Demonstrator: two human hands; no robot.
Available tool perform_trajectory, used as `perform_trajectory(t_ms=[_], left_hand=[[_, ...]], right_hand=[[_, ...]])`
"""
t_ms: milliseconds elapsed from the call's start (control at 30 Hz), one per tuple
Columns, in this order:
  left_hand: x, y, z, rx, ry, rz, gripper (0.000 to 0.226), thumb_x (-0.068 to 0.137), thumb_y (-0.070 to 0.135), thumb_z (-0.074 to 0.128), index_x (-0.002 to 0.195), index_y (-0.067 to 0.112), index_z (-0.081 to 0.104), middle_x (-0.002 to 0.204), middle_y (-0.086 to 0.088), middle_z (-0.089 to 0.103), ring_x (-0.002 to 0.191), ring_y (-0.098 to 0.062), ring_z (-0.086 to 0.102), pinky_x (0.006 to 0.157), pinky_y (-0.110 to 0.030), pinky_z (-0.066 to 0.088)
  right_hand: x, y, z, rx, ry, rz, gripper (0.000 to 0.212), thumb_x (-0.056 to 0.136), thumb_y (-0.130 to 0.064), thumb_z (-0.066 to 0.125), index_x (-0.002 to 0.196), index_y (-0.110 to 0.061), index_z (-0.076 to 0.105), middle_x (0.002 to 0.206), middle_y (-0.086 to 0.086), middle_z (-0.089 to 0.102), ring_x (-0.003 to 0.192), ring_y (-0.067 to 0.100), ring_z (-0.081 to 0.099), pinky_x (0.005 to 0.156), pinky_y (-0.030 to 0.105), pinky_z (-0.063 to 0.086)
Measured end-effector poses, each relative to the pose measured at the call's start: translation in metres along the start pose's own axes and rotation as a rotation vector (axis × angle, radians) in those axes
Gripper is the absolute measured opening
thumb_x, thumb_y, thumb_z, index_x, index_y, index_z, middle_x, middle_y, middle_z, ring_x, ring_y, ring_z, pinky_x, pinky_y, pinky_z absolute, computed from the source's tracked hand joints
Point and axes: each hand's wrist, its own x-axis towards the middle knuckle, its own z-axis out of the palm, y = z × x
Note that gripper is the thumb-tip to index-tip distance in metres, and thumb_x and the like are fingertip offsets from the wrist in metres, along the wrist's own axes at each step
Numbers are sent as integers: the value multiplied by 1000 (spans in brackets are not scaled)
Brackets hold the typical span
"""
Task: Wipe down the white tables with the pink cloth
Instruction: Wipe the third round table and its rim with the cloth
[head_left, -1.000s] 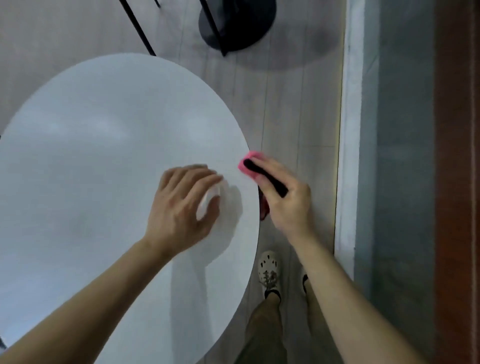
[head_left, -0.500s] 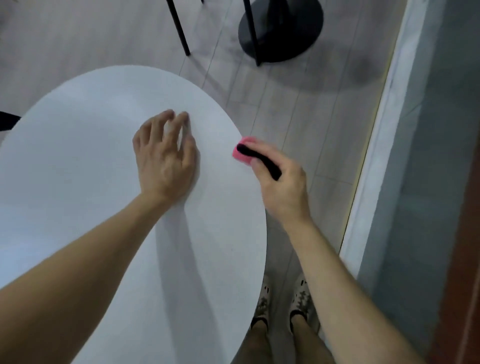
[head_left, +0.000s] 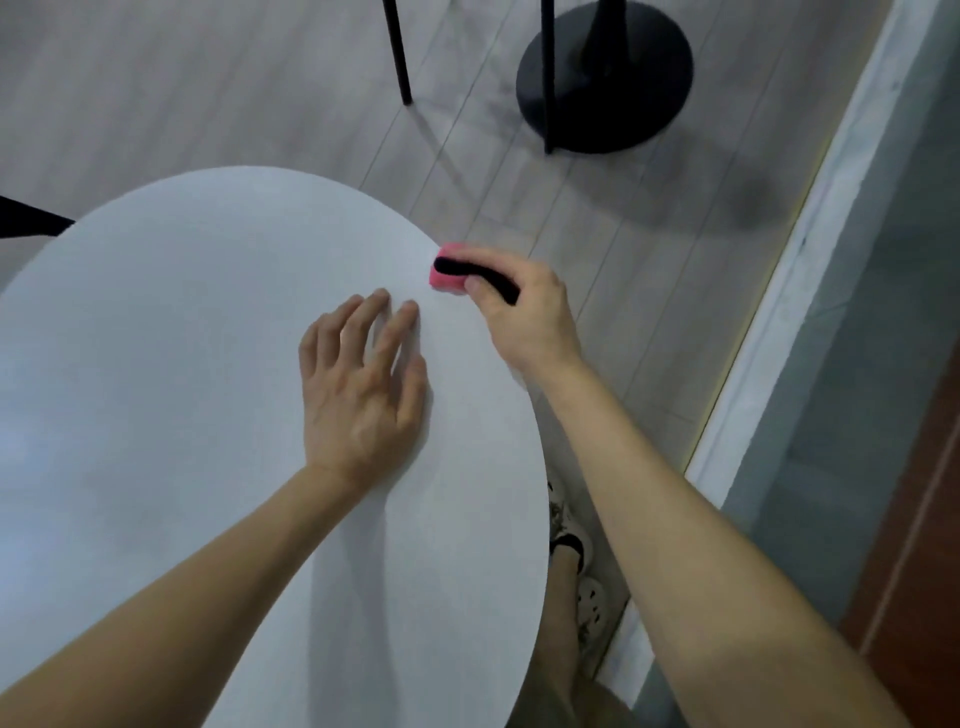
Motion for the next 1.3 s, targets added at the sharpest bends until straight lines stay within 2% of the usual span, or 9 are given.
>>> perform_trajectory(t_ms=[167, 300, 500, 600, 700, 833, 967, 1100, 1300], left_hand=[[-1, 0, 3, -23, -14, -5, 53, 111, 38, 48, 159, 17, 56, 165, -12, 51, 155, -36, 43, 124, -60, 33], [-3, -2, 6, -19, -30, -16, 55, 111, 40, 48, 162, 19, 53, 168, -10, 48, 158, -34, 41, 126, -60, 31], [5, -10, 3, -78, 6, -18, 43, 111, 33, 52, 150, 21, 65, 156, -3, 62, 144, -29, 57, 117, -51, 40], [37, -24, -4, -169, 99, -174, 30, 111, 27, 55, 135, 17, 71, 135, 0, 69, 122, -28, 65, 106, -42, 42], [90, -50, -2, -89, 185, -473, 34, 112, 31, 53, 140, 16, 67, 143, -4, 64, 136, -28, 56, 119, -44, 38], [141, -72, 12, 12, 142, -842, 50, 110, 39, 42, 153, 18, 55, 161, -4, 50, 151, -28, 43, 129, -48, 26], [146, -66, 22, 131, 132, -884, 51, 109, 36, 47, 156, 17, 55, 165, -6, 50, 154, -30, 42, 128, -53, 28], [145, -68, 26, 174, 115, -900, 50, 107, 35, 49, 154, 19, 57, 162, -3, 52, 150, -29, 46, 124, -53, 34], [145, -69, 25, 211, 56, -882, 48, 109, 31, 46, 155, 19, 55, 163, -4, 51, 150, -31, 45, 124, -54, 34]], right_hand=[[-89, 22, -16, -47, 121, -13, 35, 105, -8, 64, 131, -27, 78, 138, -19, 72, 137, 5, 63, 117, 26, 48], [29, -6, 12, -77, -45, -5, 36, 99, 0, 60, 123, -19, 80, 124, -9, 79, 121, 13, 74, 114, 44, 55], [117, -28, 49, 43, -300, 40, 37, 99, 7, 56, 118, -14, 81, 113, -3, 83, 111, 13, 79, 113, 45, 55], [63, -11, 19, -14, -171, 34, 35, 101, 6, 63, 122, -16, 81, 132, -10, 77, 129, 10, 69, 118, 38, 50], [32, 3, -6, -49, -145, -21, 36, 101, 2, 67, 123, -23, 81, 135, -16, 75, 134, 7, 66, 116, 23, 48], [121, -15, 39, -9, -317, -23, 37, 99, 4, 65, 121, -20, 82, 131, -12, 77, 127, 8, 70, 116, 36, 52], [202, -29, 95, 66, -577, -53, 36, 101, 3, 60, 124, -15, 80, 126, -5, 79, 119, 13, 75, 114, 42, 54], [165, -22, 46, 45, -557, -40, 35, 101, 0, 66, 124, -22, 81, 133, -17, 74, 131, -2, 65, 115, 21, 47], [160, -7, 5, 45, -675, -80, 36, 99, -1, 68, 125, -23, 81, 137, -18, 73, 135, 1, 63, 116, 21, 46]])
